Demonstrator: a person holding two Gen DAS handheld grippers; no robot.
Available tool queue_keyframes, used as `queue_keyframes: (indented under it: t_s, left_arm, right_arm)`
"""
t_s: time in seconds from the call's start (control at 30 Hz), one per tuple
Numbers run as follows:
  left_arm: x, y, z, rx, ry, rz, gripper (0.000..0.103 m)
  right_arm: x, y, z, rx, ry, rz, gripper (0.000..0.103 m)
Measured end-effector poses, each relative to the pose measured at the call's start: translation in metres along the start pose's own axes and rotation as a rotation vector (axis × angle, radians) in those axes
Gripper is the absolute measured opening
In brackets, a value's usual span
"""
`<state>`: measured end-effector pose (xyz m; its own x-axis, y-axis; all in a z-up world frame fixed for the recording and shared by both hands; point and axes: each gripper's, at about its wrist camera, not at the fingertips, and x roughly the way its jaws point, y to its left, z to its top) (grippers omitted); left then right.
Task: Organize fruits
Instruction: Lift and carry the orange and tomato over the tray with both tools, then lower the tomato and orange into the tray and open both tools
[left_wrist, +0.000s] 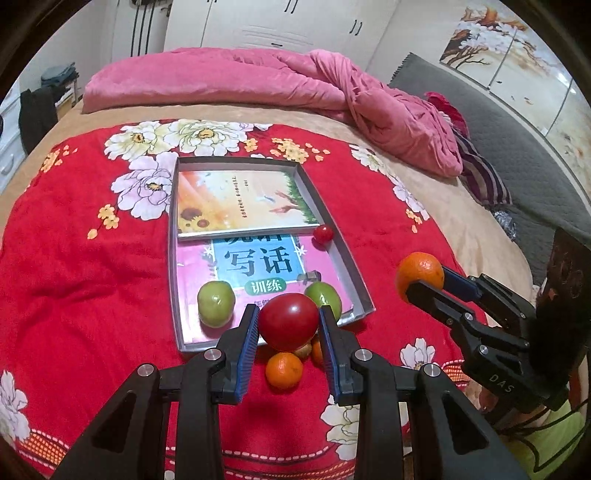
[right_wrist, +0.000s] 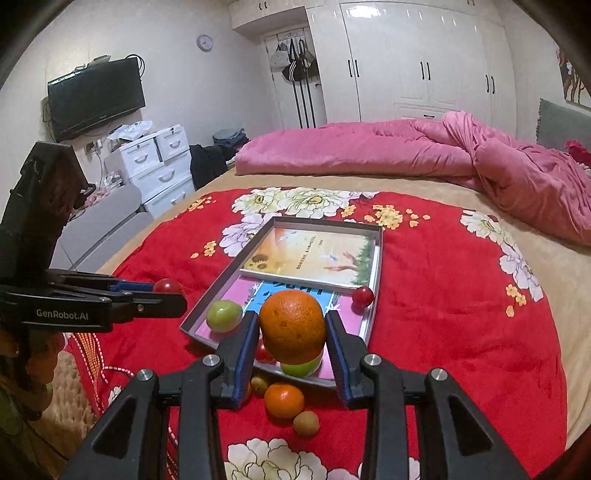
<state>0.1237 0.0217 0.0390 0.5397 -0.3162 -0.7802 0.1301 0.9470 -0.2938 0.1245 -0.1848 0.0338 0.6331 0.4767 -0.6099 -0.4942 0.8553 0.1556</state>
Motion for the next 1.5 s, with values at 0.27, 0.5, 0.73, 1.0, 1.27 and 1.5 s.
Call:
queue_keyframes:
  t_s: [0.27, 0.5, 0.73, 1.0, 1.27, 1.5]
  left_arm:
    - [0.010, 0.000, 0.013, -0.008, 0.003, 0.017, 0.033]
    - [0.024, 0.010, 0.017, -0.027, 0.016, 0.047, 0.033]
    - [0.045, 0.018, 0.011, -0.043, 0.038, 0.075, 0.033]
    - [0.073, 0.018, -0.001, -0.041, 0.078, 0.101, 0.033]
    - [0.086, 0.018, -0.009, -0.032, 0.104, 0.112, 0.033]
    - [0.089, 0.022, -0.011, -0.034, 0.103, 0.108, 0.033]
  right_arm:
    - [0.006, -0.009, 0.012, 0.001, -0.007, -0.008, 0.037]
    - [0.011, -0.017, 0.019, 0.000, -0.008, -0.006, 0.037]
    - [0.022, -0.019, 0.014, -0.006, 0.002, 0.001, 0.037]
    - [0.034, -0.023, 0.002, 0.008, 0.023, 0.007, 0.037]
    - [0.042, -0.028, -0.008, 0.028, 0.047, 0.004, 0.037]
    - [0.050, -0.028, -0.011, 0.028, 0.063, 0.006, 0.037]
